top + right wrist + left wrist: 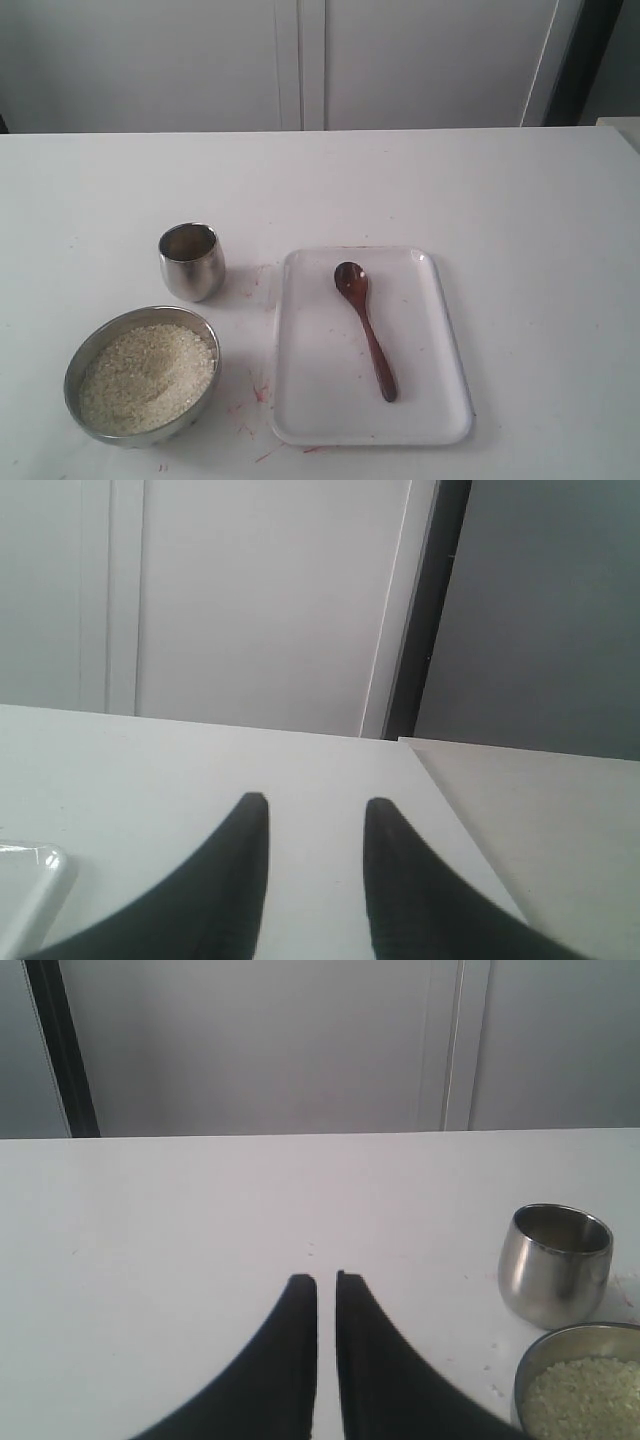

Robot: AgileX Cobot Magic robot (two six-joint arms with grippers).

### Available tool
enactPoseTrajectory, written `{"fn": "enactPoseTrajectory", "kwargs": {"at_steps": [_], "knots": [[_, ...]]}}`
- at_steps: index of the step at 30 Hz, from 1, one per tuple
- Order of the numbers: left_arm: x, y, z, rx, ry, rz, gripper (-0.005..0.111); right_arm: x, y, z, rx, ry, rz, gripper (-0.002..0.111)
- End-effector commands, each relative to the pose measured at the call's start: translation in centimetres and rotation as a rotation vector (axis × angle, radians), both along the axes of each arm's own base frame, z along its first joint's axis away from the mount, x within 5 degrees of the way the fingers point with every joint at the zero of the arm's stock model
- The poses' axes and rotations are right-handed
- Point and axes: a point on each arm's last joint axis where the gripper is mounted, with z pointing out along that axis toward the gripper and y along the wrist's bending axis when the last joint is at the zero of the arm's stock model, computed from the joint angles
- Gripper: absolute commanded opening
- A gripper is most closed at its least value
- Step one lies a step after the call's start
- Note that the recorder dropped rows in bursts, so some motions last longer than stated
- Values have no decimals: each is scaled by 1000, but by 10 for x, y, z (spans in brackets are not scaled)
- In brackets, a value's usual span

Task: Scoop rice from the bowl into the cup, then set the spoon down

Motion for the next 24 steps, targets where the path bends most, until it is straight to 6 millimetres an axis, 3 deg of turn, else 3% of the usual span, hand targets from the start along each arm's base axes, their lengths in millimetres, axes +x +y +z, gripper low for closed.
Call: {"fn": "enactPoseTrajectory", "kwargs": {"at_steps": [1,5,9,18,24], "knots": [[-1,0,3,-9,-13,-9,14,0,0,-2,-13,4,-5,32],[-1,0,3,-9,-13,-9,14,0,0,-2,-13,4,-5,25],[-1,0,3,-9,-13,-9,14,0,1,0,-19,-21,3,0],[-1,0,3,-9,-13,-9,14,0,0,0,-97,-2,-4,0],[-1,0,3,-9,-13,-9,14,0,1,1,-12,-34,6,0]]}}
